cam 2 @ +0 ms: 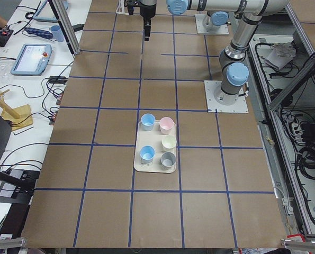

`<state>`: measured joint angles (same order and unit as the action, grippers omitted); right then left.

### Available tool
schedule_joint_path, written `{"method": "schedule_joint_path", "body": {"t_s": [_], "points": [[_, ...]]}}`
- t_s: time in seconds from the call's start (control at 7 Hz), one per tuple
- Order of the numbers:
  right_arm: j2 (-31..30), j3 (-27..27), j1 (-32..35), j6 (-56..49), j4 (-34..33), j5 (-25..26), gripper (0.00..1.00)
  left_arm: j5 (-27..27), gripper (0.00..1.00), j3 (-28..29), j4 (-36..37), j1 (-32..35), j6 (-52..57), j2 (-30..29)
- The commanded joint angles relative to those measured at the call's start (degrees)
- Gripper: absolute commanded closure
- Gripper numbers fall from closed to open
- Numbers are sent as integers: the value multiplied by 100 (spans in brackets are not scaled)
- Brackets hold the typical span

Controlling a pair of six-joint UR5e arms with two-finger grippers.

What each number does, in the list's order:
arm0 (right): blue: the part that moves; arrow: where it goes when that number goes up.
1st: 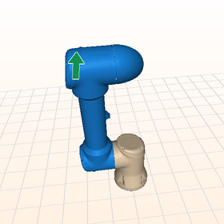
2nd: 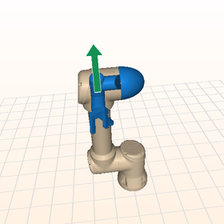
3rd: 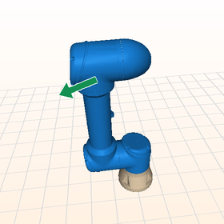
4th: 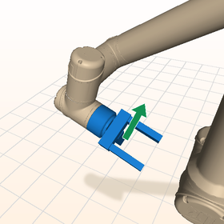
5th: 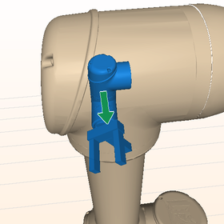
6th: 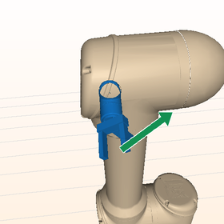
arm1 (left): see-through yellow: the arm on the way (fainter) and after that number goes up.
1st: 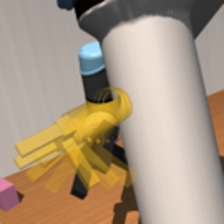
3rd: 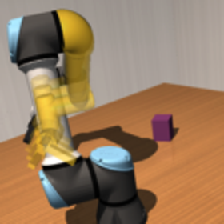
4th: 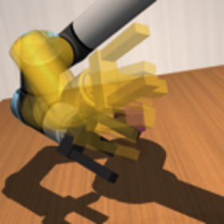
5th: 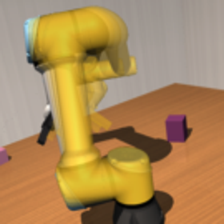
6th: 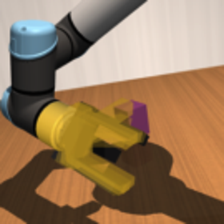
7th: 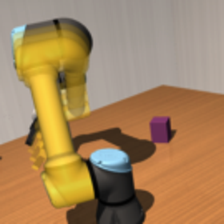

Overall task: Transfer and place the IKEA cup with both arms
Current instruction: 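Move the right gripper toward the yellow cup in the wire rack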

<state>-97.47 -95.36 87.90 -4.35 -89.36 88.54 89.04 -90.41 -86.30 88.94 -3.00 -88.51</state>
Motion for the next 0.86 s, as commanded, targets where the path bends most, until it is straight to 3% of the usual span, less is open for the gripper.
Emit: {"method": "schedule_joint_path", "body": {"t_s": [0.0,0.71], "points": [[0,0,-1,-5,-12,49,0,0,0,-3,-1,0,2,0],[9,9,-19,39,-29,93,0,0,0,-11,-1,0,2,9]]}}
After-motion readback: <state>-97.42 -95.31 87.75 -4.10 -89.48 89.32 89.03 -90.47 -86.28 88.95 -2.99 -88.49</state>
